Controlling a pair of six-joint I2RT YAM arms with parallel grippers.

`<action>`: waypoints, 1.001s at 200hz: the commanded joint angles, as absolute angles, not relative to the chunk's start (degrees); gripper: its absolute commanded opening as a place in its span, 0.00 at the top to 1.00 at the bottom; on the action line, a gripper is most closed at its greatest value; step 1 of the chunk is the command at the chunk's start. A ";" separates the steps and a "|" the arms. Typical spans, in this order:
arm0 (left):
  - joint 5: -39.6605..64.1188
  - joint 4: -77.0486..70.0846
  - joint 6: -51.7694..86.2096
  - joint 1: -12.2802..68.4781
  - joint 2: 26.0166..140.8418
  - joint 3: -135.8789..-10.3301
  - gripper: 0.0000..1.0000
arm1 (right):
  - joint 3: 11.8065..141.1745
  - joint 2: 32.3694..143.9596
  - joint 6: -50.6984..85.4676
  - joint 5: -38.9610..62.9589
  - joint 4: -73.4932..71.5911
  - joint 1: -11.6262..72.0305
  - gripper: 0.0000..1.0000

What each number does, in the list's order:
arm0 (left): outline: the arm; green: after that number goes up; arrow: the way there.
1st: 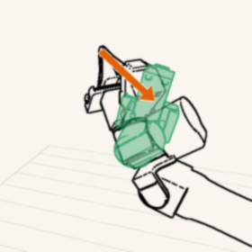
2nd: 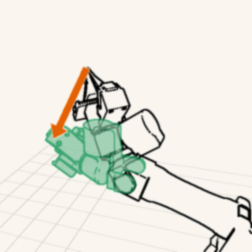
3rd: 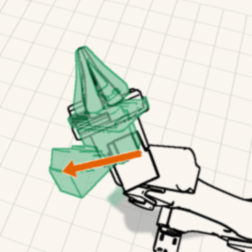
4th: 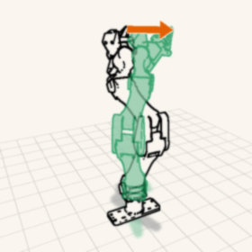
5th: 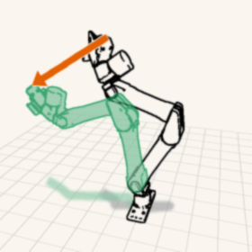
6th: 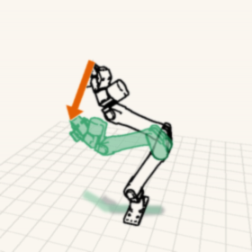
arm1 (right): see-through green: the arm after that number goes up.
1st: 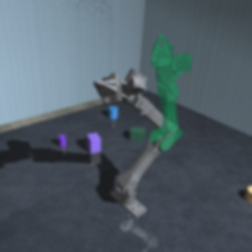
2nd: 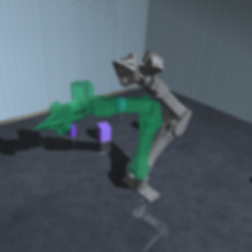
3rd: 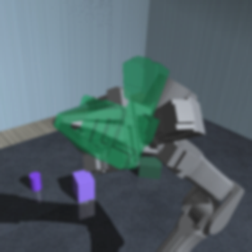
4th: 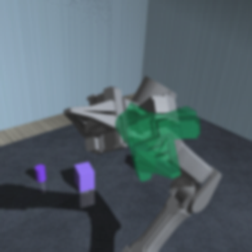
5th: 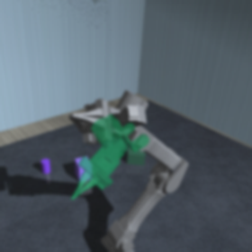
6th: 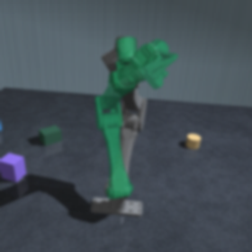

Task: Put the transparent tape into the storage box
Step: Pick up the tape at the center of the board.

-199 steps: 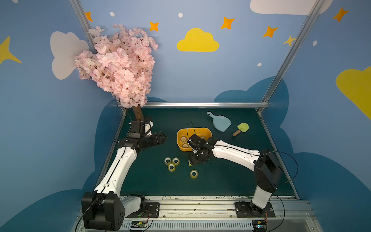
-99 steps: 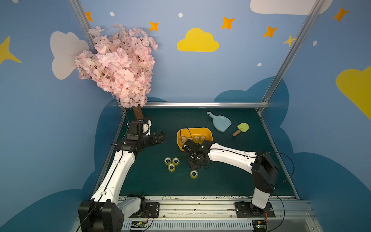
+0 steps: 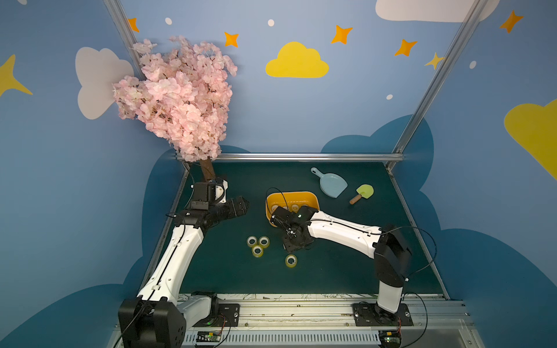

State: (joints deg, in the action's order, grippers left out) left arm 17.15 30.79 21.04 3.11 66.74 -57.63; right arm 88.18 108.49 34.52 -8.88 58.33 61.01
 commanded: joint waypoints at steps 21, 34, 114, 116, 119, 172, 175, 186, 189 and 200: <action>17.01 31.29 20.83 2.99 65.92 -57.30 0.00 | 91.85 112.61 34.37 -8.20 58.24 61.35 0.42; 16.70 31.29 20.83 3.00 65.98 -57.30 0.00 | 92.19 113.55 34.60 -7.49 56.42 60.88 0.41; 16.83 31.17 20.74 2.99 65.08 -57.22 0.00 | 90.97 119.66 36.20 -5.32 50.00 58.01 0.47; 16.78 31.13 20.74 2.99 65.05 -57.15 0.00 | 91.03 119.74 36.27 -5.46 50.01 57.94 0.47; 16.79 31.11 20.81 2.99 65.07 -57.13 0.00 | 90.91 119.85 36.30 -5.59 49.98 57.92 0.48; 17.14 31.12 20.85 2.99 65.31 -57.22 0.00 | 86.83 114.99 35.29 -7.33 47.58 56.86 0.91; 17.18 31.11 20.83 2.99 65.24 -57.22 0.00 | 86.58 114.40 35.21 -7.42 47.55 56.86 0.92; 17.29 30.96 20.96 2.99 65.24 -57.00 0.00 | 85.95 112.42 34.62 -7.57 47.64 56.70 0.94; 17.39 30.94 21.03 2.99 65.22 -56.96 0.00 | 85.88 111.64 34.36 -7.49 47.57 56.61 0.94; 17.57 30.70 21.15 2.97 65.48 -56.87 0.00 | 85.88 109.21 33.19 -7.30 47.59 56.35 0.95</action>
State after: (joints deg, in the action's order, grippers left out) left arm 16.73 30.79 21.04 3.11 66.02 -57.58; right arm 86.30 115.74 35.31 -6.42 47.79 57.12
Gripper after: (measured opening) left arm 0.999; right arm 0.206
